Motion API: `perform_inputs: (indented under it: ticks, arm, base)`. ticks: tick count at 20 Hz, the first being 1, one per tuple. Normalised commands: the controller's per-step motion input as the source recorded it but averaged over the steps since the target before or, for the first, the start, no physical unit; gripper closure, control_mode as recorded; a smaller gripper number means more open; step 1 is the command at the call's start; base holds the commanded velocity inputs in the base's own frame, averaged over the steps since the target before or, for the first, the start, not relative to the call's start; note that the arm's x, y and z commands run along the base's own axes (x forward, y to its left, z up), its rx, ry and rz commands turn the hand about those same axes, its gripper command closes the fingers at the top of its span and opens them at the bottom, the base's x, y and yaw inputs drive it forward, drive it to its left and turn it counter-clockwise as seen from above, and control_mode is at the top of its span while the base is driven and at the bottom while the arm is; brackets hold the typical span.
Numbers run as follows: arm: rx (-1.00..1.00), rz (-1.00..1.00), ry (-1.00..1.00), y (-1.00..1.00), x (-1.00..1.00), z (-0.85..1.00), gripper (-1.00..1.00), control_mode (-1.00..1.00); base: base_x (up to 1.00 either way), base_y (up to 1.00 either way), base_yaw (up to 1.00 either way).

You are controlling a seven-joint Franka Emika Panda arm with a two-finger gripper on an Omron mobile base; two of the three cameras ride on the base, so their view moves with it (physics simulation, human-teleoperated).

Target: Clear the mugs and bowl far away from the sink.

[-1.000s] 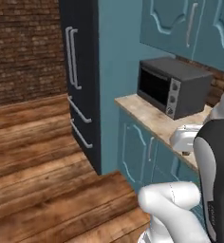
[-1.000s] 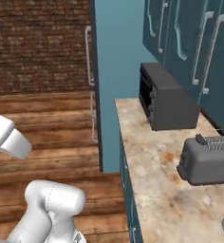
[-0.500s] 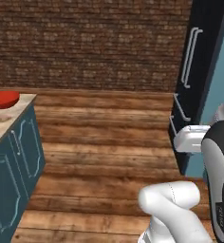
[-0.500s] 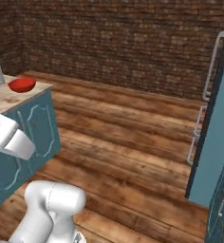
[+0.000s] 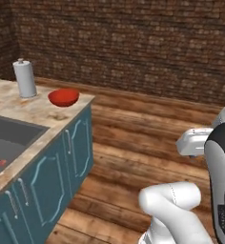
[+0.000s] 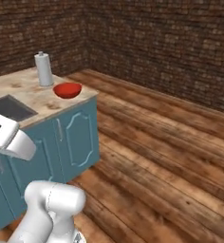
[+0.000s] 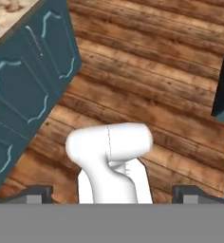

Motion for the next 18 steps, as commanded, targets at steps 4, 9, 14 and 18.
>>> perform_inputs:
  ticks: [4,9,14,18]
  arm:
    - [0.0,0.0,0.0,0.0,0.0,0.0,-1.0,1.0]
    - [0.0,0.0,0.0,0.0,0.0,0.0,-1.0,1.0]
    - [0.0,0.0,0.0,0.0,0.0,0.0,-1.0,1.0]
    - [0.0,0.0,0.0,0.0,0.0,0.0,-1.0,1.0]
  base:
    - [1.0,-0.84,0.13]
    - [1.0,-0.15,0.05]
    - [1.0,0.48,0.02]
    - [1.0,0.47,0.05]
